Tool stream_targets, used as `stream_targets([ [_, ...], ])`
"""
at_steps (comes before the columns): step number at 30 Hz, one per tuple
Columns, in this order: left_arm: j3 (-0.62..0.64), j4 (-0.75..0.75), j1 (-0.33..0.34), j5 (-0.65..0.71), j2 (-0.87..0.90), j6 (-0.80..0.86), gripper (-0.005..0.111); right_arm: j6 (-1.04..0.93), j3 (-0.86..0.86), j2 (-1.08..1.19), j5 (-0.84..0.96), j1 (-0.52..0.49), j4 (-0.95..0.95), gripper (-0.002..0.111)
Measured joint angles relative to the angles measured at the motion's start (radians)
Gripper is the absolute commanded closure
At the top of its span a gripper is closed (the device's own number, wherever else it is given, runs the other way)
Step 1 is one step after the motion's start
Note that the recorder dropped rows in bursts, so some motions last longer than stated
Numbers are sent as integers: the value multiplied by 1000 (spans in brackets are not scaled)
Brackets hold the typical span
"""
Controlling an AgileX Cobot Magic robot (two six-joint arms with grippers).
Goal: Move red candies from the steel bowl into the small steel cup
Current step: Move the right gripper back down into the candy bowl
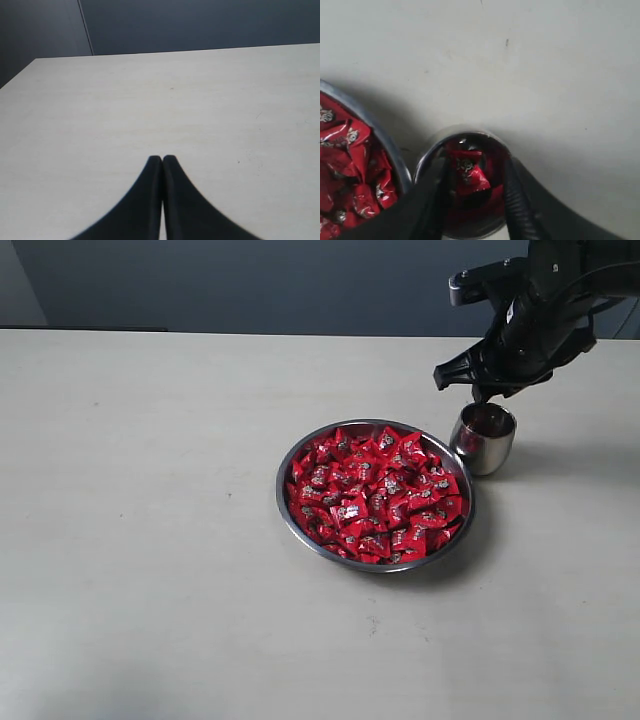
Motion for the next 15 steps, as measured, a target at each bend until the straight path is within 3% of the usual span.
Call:
stream_targets([
  [6, 0, 0, 0, 0, 0, 0, 106, -83, 0, -6, 12, 19, 149, 73],
  [15, 0, 0, 0, 0, 0, 0, 106, -220, 0, -8, 41, 148, 321, 73],
])
